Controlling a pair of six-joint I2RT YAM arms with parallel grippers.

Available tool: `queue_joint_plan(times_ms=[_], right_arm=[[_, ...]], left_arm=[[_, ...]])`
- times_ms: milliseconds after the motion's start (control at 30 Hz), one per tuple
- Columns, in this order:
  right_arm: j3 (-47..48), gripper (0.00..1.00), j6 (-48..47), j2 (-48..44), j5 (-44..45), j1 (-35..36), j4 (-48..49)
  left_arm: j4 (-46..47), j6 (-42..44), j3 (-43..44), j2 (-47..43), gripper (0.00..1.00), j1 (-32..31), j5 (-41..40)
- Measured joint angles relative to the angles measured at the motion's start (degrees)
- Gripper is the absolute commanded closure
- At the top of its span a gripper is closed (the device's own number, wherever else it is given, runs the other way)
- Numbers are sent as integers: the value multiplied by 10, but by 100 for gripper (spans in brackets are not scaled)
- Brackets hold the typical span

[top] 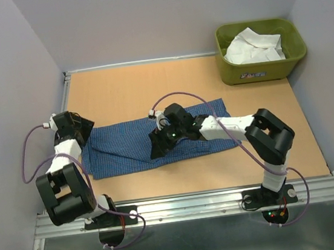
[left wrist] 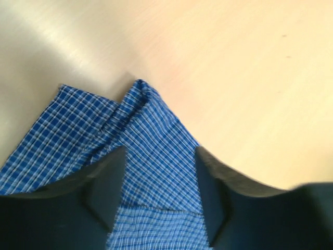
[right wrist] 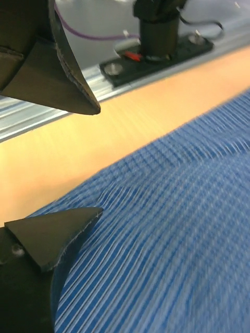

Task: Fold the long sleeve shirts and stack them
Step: Fold the shirt

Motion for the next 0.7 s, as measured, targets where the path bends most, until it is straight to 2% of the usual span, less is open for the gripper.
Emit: queue_joint_plan(times_ms=[33, 167, 400, 533, 700], right_arm=[[0, 20, -11, -15, 23, -4, -18], [1, 20, -54, -87, 148, -37, -89], [0, 22, -77, -111, 331, -120, -184], [-4, 22, -77, -111, 389, -160, -213], [-28, 22, -75, -108, 410, -161, -234]], left_arm=[[-12, 3, 3, -23, 14, -4, -1], [-66, 5, 4, -115, 5, -31, -21], [-124, -24, -39, -235, 10, -133, -71], [-133, -50, -84, -226, 12, -187, -79], [-129, -70, -99, -140, 13, -221, -83]])
